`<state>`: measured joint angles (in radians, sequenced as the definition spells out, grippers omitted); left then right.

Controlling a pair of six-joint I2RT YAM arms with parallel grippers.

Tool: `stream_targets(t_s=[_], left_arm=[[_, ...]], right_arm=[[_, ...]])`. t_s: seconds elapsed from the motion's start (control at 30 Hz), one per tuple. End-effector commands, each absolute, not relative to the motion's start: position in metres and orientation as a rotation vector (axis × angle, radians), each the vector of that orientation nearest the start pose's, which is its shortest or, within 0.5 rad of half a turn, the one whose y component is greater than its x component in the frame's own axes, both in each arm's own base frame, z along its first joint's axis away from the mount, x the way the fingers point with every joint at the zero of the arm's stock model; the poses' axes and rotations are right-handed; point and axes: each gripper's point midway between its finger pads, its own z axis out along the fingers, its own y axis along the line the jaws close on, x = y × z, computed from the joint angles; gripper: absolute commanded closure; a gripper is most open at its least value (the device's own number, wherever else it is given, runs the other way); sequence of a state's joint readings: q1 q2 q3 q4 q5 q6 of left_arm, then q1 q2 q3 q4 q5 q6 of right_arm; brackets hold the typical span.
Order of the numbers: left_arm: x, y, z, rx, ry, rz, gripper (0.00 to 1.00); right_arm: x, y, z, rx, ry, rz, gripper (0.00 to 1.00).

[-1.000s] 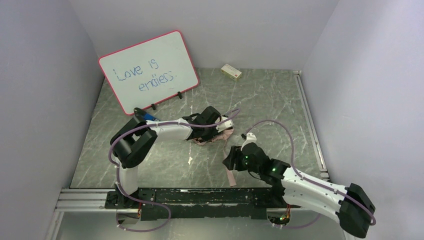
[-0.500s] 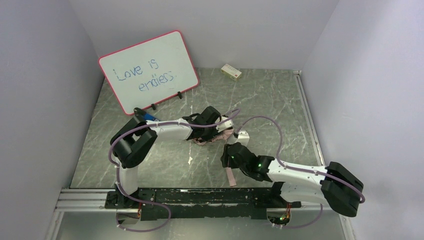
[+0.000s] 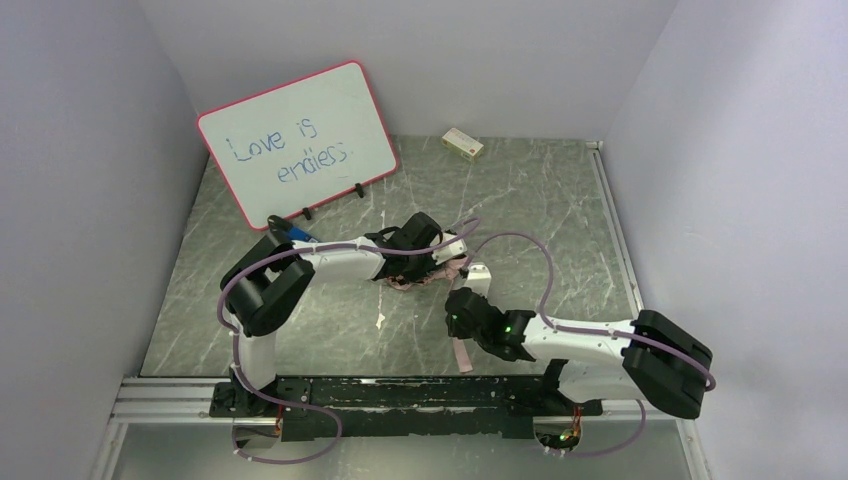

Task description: Put away the umbrella

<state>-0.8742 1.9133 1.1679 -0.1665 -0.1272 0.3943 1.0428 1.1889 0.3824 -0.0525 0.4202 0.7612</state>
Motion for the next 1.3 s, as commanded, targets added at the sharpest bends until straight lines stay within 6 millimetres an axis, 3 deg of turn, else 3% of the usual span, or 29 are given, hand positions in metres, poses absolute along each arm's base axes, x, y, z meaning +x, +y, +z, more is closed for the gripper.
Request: stream_targets(t_s=[0.0,0.17,0.53,0.8,1.03,1.27], left_arm=[[0.298,-0.260,-0.031,1.552,2.209,0.159,0.95],[0.298,-0.261,-0.031,1.553,2.208,0.150,0.95],[0.298,-0.262,-0.031,1.539,2.220,0.152,0.95],[0.300,-0.262,-0.030,1.531,2.223,0.156,0.95],[0.300,-0.262,-0.031,1.530,2.228,0.158,0.95],[0.300,-0.262,-0.031,1.524,2.233,0.160,0.95]], right_arm=[[0.179,0.205,0.023,-0.113,2.345,0.331,0.73],[0.171,0.203,0.025,-0.122,2.374,0.352,1.00],[0.129,0.200,0.020,-0.186,2.575,0.406,1.00],[0.087,0.215,0.021,-0.340,2.656,0.540,1.00],[0.061,0.253,0.057,-0.375,2.564,1.002,1.00],[0.044,0.263,0.077,-0.501,2.523,1.153,1.00]])
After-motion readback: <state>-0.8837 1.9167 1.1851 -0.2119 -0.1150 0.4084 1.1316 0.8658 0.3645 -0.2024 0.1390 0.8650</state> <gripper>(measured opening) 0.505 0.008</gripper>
